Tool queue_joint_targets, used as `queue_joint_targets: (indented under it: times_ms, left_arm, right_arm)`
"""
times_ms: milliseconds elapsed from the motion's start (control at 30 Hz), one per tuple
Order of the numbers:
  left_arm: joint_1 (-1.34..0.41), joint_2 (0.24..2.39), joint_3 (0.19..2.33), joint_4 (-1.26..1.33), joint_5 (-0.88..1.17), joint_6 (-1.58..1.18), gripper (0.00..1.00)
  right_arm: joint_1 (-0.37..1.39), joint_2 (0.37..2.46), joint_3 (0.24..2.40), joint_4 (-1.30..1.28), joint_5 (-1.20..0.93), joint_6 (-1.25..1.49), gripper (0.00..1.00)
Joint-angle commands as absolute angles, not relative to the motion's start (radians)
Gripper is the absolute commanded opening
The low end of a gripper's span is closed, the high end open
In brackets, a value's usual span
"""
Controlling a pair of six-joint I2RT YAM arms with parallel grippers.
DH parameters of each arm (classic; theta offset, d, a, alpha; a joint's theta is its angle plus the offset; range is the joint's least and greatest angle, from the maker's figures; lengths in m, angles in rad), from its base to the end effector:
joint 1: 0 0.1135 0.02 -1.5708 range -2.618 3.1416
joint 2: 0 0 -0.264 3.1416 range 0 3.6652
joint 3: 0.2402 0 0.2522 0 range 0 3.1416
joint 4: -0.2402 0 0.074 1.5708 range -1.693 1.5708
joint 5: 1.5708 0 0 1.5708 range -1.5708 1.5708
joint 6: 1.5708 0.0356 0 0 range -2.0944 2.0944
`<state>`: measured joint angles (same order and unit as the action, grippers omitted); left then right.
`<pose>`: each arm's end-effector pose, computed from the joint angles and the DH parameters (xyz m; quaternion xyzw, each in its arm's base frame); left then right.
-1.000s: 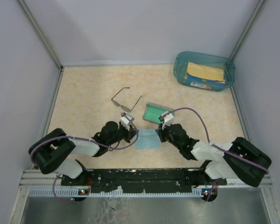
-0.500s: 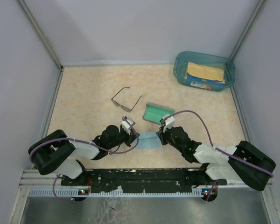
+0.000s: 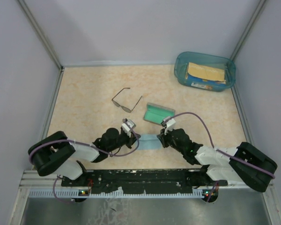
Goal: Organize the sunglasses
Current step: Fold the glasses cleaning cloth at the center of the board.
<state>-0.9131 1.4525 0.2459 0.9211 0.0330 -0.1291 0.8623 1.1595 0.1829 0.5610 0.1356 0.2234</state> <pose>0.1441 -0.1885 0.1373 0.3149 0.7359 -0.3098 0.5131 0.1346 0.1497 0.1420 -0.2274 0.8052 0.2328 0.4958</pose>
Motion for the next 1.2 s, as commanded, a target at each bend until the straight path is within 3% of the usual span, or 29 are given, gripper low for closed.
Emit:
queue_joint_targets:
  times_ms: [0, 1167]
  left_arm:
    - [-0.925, 1.447, 0.227, 0.968, 0.019, -0.123, 0.0]
    - [-0.959, 1.487, 0.2, 1.029, 0.0, -0.14, 0.0]
  right_arm:
    - [0.877, 1.133, 0.171, 0.615, 0.128, 0.237, 0.0]
    - [0.88, 1.11, 0.161, 0.565, 0.115, 0.297, 0.0]
